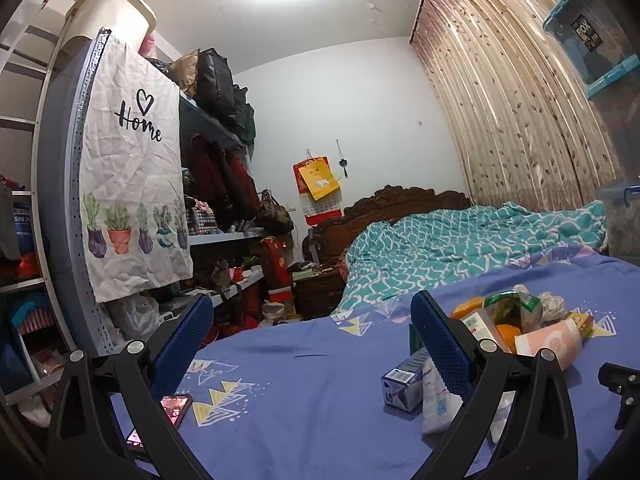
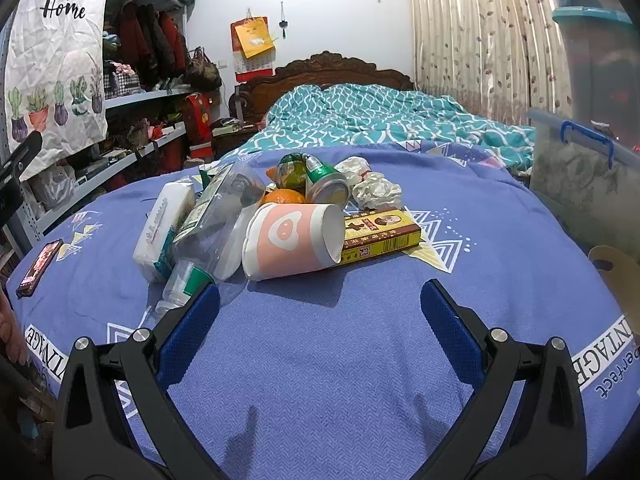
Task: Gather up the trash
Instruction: 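Raise both tools and bring them toward the trash pile on the bed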
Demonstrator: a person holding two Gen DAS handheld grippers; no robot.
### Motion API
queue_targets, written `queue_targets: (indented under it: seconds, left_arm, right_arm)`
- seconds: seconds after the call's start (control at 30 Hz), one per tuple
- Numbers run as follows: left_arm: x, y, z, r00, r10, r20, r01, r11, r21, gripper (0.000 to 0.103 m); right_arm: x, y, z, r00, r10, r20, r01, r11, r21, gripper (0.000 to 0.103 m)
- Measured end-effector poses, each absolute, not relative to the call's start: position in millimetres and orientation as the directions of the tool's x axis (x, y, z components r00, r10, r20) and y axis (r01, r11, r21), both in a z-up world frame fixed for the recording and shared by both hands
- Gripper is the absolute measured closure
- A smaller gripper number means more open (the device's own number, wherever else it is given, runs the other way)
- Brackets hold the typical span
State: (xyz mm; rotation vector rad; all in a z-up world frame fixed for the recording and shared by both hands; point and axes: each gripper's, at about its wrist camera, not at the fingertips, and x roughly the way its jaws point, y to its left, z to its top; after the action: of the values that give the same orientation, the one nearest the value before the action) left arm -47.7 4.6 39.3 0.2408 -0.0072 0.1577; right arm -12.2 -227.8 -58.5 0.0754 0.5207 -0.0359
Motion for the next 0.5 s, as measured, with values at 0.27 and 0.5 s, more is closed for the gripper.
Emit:
queue_targets:
  seconds: [0.27, 0.5]
  left_arm:
    - [-42.9, 9.0, 37.6, 0.987, 0.159, 0.004, -0.156, 0.962, 0.225, 0.008]
    - [-41.6, 9.2, 33.8, 0.987, 0.158, -0.013, -0.151, 0.962, 0.228, 0.008]
  right_arm:
    - [-12.2, -228.5, -59.2, 0.866, -0.014, -0.499, 0.053, 0.996, 0.064, 0.004]
    - [-12.2, -228.4, -59.1, 0.867, -0.014, -0.498, 0.052, 0.997, 0.064, 0.004]
